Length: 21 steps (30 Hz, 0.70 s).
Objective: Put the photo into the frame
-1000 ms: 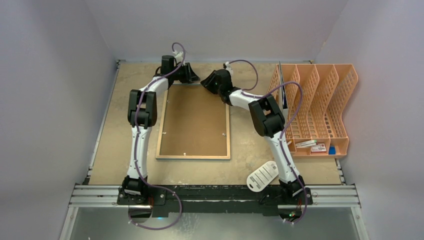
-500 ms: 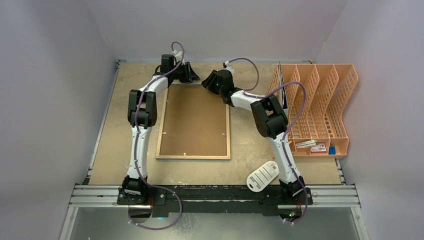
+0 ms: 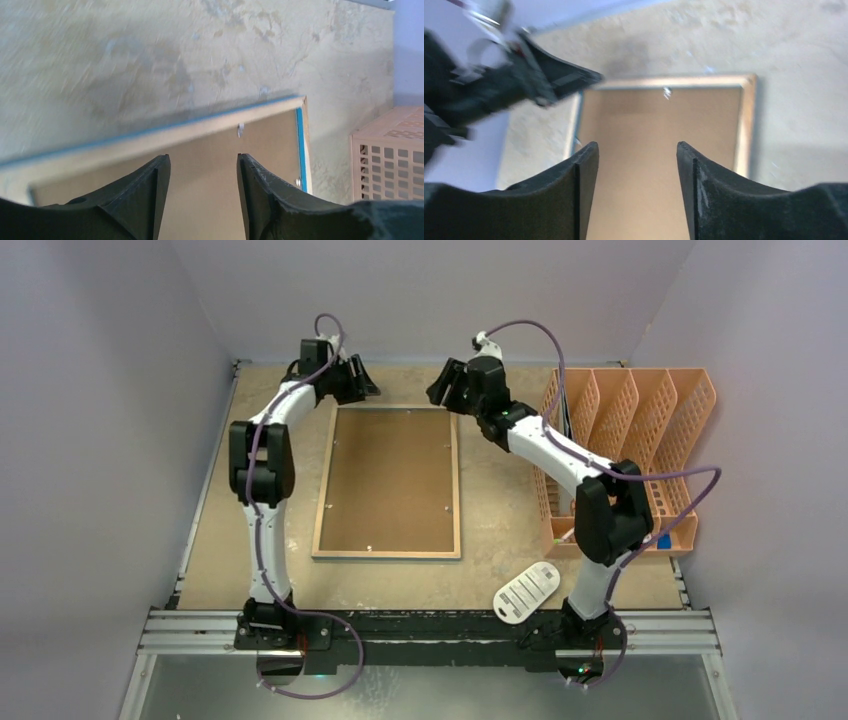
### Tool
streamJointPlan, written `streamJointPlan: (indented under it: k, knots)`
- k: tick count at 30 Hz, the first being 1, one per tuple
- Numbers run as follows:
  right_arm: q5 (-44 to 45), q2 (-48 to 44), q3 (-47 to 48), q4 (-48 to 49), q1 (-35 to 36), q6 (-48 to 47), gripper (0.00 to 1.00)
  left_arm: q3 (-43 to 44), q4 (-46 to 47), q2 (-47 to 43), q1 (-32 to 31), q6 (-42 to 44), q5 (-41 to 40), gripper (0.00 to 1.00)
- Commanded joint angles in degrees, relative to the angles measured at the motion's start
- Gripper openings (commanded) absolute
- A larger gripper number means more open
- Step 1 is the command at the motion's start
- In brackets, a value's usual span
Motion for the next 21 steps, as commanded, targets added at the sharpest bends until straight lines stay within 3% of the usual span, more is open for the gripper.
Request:
streamJointPlan:
  k: [1,6,11,18,21]
  knots:
    - [1.5,-3.3,-7.0,-16.3,0.7,-8.1,0.65,-9.1,-8.1,-13.9,0.1,1.7,-9.6,0.57]
    - [-3.3,-9.2,-15.7,-20.5,2.0,-12.1,0.71,-25.4,-10.9,-26.1,0.1,2.5,-11.1,0.62]
    - [-6.9,-7.7,-19.0,-24.4,4.9,-14.8,0.72,-38.0,-15.1,-37.7,0.1,4.6,-19.5,0.65]
    - [-1.3,-4.9,-20.1,-27.8,11.3,-16.4,0.71,-51.1,-20.4,-52.6,0.1,1.8,-32.6,0.67]
    - [0.7,-4.6,-20.1,-28.3,11.7,-16.2,0.68,-56.0,-19.8,-60.2,0.1,0.6,-34.4,0.68]
